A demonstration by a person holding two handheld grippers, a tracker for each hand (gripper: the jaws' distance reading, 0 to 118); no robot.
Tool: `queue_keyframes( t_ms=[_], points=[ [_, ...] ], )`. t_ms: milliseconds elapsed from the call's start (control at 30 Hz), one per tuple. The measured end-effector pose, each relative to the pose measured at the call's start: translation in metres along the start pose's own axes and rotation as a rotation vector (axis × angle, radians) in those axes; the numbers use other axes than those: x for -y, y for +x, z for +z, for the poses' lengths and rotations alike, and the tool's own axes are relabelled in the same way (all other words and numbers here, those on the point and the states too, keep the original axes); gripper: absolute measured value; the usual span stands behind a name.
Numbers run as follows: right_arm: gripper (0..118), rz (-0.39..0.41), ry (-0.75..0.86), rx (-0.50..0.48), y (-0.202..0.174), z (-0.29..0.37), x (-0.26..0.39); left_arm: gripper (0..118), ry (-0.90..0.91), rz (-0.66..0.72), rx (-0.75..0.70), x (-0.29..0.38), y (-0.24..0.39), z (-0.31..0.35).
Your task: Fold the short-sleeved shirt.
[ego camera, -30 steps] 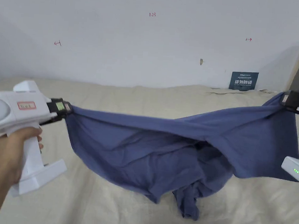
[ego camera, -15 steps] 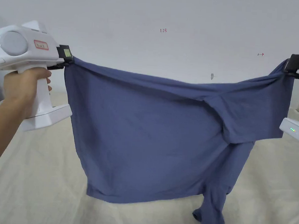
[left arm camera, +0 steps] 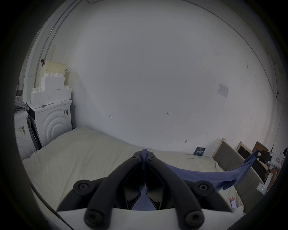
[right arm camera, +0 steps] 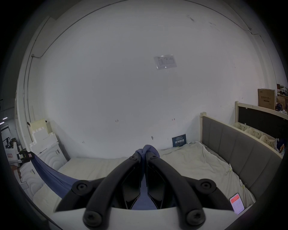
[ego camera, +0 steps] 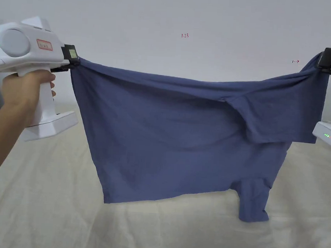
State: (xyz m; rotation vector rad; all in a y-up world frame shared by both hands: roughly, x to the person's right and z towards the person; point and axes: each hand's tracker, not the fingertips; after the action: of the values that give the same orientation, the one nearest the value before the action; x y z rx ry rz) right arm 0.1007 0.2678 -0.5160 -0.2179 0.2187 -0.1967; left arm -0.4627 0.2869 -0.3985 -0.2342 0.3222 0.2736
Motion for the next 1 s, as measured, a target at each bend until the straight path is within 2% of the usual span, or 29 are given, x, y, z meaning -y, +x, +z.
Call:
queue_keyframes(
  t_ms=[167,533,833,1000],
  points=[
    [2,0.016,-0.066,0.030,0.011,-0.023,0.043,2,-0.073,-0.034,-0.029,0.040,0.000,-0.030],
    [2,-0.022,-0.242,0.053,0.038,-0.037,0.149,2,-0.279,-0.011,-0.059,0.157,-0.016,-0.056],
    [2,-0.020,-0.360,0.025,0.051,0.042,0.245,2,-0.451,-0.031,-0.050,0.270,-0.059,0.002],
    [2,-0.051,-0.461,0.030,0.054,0.101,0.304,2,-0.557,-0.015,-0.073,0.339,-0.086,0.030]
  ],
)
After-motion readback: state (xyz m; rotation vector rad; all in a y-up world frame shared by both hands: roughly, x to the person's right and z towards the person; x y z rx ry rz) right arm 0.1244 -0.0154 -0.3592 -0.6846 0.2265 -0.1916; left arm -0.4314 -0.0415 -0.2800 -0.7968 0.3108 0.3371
